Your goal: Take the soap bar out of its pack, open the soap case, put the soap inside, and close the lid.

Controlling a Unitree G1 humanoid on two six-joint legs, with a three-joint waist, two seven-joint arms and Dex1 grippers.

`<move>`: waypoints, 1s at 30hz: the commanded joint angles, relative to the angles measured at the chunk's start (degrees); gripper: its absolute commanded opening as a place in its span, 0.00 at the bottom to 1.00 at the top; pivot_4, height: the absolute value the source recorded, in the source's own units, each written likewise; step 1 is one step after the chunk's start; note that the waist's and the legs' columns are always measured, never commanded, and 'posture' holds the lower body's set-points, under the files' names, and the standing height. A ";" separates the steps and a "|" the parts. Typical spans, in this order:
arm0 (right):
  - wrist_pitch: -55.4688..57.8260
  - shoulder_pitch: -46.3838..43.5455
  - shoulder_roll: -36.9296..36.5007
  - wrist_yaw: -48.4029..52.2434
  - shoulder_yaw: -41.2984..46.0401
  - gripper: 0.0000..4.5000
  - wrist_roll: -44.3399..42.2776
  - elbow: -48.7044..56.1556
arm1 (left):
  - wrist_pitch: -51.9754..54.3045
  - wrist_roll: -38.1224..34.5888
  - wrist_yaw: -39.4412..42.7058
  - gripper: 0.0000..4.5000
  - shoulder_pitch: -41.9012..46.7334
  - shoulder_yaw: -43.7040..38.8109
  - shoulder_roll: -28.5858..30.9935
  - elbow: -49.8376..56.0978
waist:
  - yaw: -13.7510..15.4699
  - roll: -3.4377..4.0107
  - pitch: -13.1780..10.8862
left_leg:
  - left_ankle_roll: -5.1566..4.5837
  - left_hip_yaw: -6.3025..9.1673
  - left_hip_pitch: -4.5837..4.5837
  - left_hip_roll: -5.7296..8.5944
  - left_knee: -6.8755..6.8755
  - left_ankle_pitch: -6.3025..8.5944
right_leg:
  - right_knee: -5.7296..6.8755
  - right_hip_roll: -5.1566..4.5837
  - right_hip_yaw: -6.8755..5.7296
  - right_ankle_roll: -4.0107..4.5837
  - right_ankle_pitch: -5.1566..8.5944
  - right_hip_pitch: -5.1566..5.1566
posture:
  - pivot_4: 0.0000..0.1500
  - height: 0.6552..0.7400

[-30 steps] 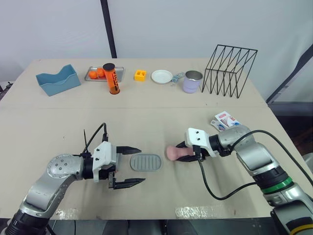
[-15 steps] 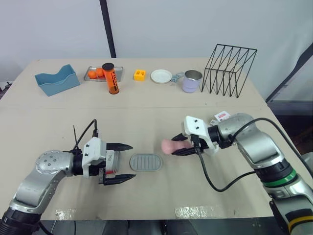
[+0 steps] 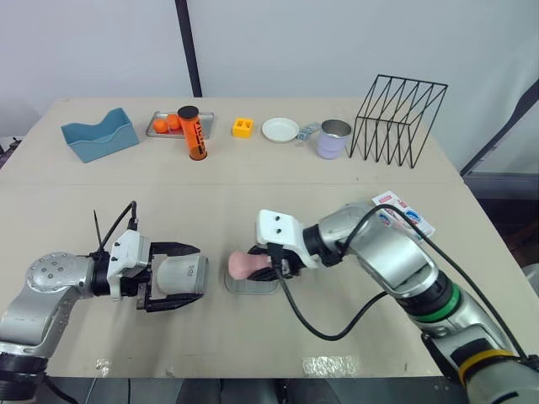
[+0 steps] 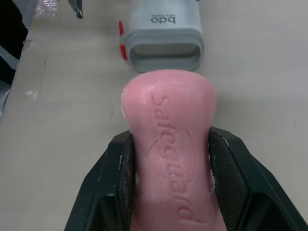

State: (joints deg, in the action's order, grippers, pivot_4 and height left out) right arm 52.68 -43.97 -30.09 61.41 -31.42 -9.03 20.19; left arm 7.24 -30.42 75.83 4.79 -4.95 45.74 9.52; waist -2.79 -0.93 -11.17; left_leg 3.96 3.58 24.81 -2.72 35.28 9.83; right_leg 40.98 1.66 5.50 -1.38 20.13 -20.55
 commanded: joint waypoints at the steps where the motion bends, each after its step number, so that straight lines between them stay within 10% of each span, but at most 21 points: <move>1: 0.85 -2.03 0.84 -1.30 -0.67 0.37 0.20 -0.40 | -0.75 -1.08 0.91 1.00 0.02 -2.22 0.85 0.53 | 0.00 0.00 0.00 | 0.00 0.01 0.03 0.00 0.00 0.00 | 0.00 0.00 -0.01 0.01 0.00 -0.02 | 1.00 1.00; 30: 1.22 -0.31 2.75 -5.02 -7.19 0.37 1.17 -4.22 | 0.14 -1.33 1.57 1.00 -3.17 -8.30 3.88 0.04 | -0.07 -0.02 0.01 | 0.05 0.02 0.32 -0.06 0.01 -0.03 | 0.12 0.01 -0.12 0.17 -0.10 -0.44 | 1.00 1.00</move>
State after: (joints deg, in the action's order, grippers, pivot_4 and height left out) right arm 54.89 -43.70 -27.22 56.37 -38.40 -8.22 15.43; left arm 7.57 -31.52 77.66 1.56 -11.86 48.88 8.42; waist -2.86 -0.95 -11.16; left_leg 4.01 3.61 25.14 -2.78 35.29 9.80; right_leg 41.09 1.67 5.38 -1.21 20.04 -20.99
